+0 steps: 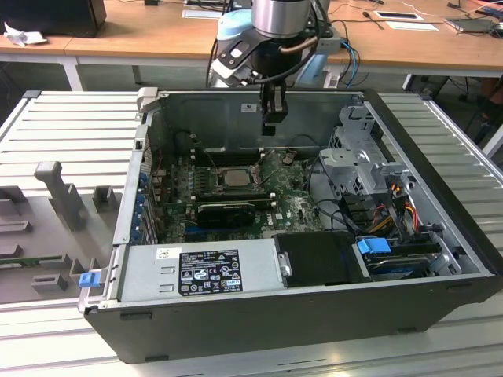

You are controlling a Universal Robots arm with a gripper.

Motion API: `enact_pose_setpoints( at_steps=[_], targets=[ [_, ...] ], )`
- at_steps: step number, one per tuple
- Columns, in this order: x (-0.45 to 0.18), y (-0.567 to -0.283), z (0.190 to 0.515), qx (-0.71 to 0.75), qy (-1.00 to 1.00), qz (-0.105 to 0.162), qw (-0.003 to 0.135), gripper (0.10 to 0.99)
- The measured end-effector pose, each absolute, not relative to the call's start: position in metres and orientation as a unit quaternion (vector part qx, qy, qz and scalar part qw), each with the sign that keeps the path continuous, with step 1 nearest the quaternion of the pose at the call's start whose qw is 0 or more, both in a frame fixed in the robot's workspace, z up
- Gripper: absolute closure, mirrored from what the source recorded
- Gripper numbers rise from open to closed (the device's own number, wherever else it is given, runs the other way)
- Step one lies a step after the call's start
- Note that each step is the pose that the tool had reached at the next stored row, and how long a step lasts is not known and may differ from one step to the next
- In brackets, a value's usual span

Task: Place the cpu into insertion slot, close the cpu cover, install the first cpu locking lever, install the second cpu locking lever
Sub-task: 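Close the cpu cover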

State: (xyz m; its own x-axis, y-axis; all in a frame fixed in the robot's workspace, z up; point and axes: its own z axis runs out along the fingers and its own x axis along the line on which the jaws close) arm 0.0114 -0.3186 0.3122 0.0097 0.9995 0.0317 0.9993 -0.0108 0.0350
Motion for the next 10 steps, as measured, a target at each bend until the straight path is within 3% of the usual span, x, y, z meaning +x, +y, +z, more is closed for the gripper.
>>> enact_pose_setpoints(
  at_steps=[10],
  targets=[
    [0.023, -0.319, 0.312, 0.71, 0.703, 0.024, 0.001, 0.98]
  ],
)
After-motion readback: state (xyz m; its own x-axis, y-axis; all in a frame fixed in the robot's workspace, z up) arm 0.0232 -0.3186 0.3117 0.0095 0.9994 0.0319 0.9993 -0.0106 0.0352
